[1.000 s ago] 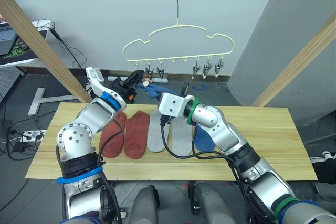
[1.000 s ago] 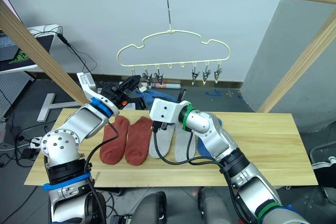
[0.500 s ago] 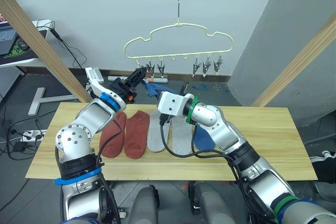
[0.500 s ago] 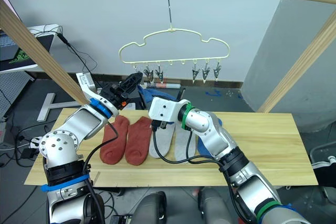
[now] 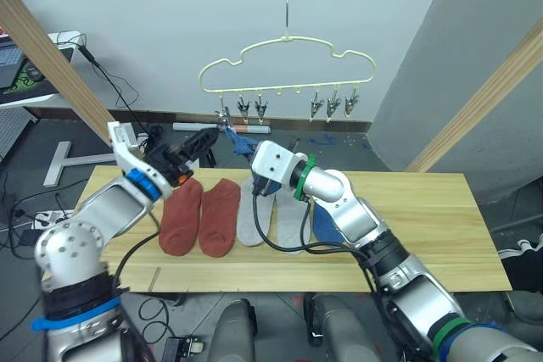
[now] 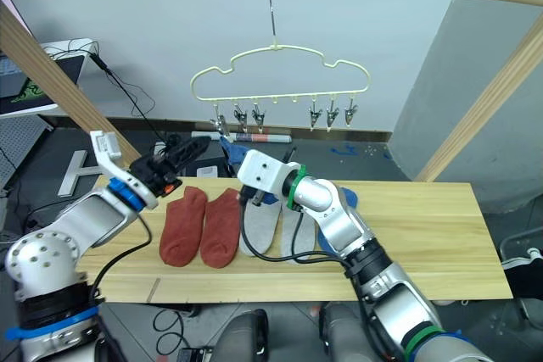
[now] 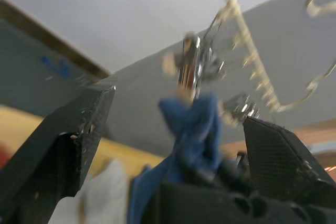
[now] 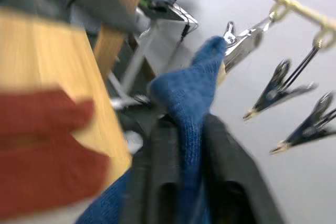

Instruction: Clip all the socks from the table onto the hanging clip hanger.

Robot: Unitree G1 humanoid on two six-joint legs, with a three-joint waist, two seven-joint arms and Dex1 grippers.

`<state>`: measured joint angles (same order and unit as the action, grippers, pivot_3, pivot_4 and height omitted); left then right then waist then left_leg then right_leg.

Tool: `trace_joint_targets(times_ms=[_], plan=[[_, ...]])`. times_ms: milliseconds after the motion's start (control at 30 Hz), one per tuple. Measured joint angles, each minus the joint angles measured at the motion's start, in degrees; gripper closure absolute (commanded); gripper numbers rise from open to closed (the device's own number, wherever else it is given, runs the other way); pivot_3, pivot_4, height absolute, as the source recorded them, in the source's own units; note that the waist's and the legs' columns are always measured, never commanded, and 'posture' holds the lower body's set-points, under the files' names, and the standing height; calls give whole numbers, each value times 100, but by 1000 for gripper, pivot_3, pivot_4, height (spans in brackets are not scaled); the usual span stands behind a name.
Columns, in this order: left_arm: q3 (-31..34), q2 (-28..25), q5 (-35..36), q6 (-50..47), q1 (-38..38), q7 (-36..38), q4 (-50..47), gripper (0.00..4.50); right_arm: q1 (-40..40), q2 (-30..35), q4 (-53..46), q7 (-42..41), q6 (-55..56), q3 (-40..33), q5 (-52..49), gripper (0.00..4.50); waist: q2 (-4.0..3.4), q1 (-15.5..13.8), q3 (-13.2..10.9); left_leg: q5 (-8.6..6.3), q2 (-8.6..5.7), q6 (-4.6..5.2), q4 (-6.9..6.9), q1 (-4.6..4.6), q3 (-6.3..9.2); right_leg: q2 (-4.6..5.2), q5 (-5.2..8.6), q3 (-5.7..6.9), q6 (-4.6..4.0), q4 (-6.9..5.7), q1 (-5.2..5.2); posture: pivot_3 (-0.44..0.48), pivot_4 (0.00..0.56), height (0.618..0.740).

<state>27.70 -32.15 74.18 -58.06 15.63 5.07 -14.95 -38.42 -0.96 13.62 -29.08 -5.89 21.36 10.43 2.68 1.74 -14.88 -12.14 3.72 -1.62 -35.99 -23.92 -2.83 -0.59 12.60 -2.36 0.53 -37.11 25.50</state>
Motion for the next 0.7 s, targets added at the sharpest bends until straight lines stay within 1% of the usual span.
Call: trace_joint_targets(times_ms=[100, 233, 267, 367, 433, 533, 600, 667, 700], plan=[[-2, -190, -27, 0, -175, 172, -169, 0, 124, -9, -113, -151, -525, -130, -326, 1592, 0, -79, 0, 4, -1, -6, -2, -10, 2, 16, 4, 15, -7, 2, 0, 54, 246, 740], [-134, -231, -324, 192, -180, 334, -355, 0, 291, 79, -374, -262, -901, -223, -535, 118, 2, -135, 1, 4, -10, -5, -5, -11, -7, 23, 5, 11, -6, 10, 0, 54, 236, 740], [-229, -252, -505, 287, -183, 397, -389, 0, 375, 113, -481, -275, -1020, -243, -603, 29, 2, -141, 1, 4, -11, -5, -5, -11, -11, 23, 4, 10, -5, 12, 0, 53, 244, 740], [-536, -261, -954, 504, -204, 595, -530, 0, 559, 223, -704, -306, -1228, -318, -727, 29, 2, -153, 1, 3, -11, -5, -2, -19, -25, 23, 4, 9, -5, 12, 7, 41, 247, 740], [-969, -241, -1527, 834, -220, 736, -749, 0, 894, 457, -1180, -371, -1500, -539, -964, 29, 1, -184, 1, 3, -10, -6, 0, -33, -18, 22, 7, 8, -3, 13, 15, 38, 249, 740], [-1572, -66, -2289, 1386, -237, 974, -999, 594, 1275, 896, -1801, -557, -1893, -941, -1358, 0, 1, -194, 1, 3, -13, -6, -2, -53, -24, 23, 4, 6, -5, 12, 33, 28, 248, 740], [-1787, 109, -2650, 1693, -219, 1060, -982, 1180, 1327, 1105, -2053, -598, -2105, -1137, -1541, 0, 1, -167, 1, 4, -14, -6, -5, -53, -30, 22, 6, 6, 1, 11, 36, 18, 249, 740], [-2029, 290, -3109, 2063, -78, 1078, -853, 1857, 1328, 1252, -2345, -650, -2288, -1313, -1750, 0, 2, -136, 1, 4, -19, -6, -8, -50, -36, 7, 1, 6, 0, 7, 38, 18, 249, 740], [-2191, 326, -3467, 2349, 3, 1096, -744, 2188, 1326, 1315, -2468, -687, -2374, -1374, -1858, 0, 1, -131, 1, 4, -15, -5, -7, -48, -30, -4, -1, 5, -3, 6, 38, 13, 250, 740]])
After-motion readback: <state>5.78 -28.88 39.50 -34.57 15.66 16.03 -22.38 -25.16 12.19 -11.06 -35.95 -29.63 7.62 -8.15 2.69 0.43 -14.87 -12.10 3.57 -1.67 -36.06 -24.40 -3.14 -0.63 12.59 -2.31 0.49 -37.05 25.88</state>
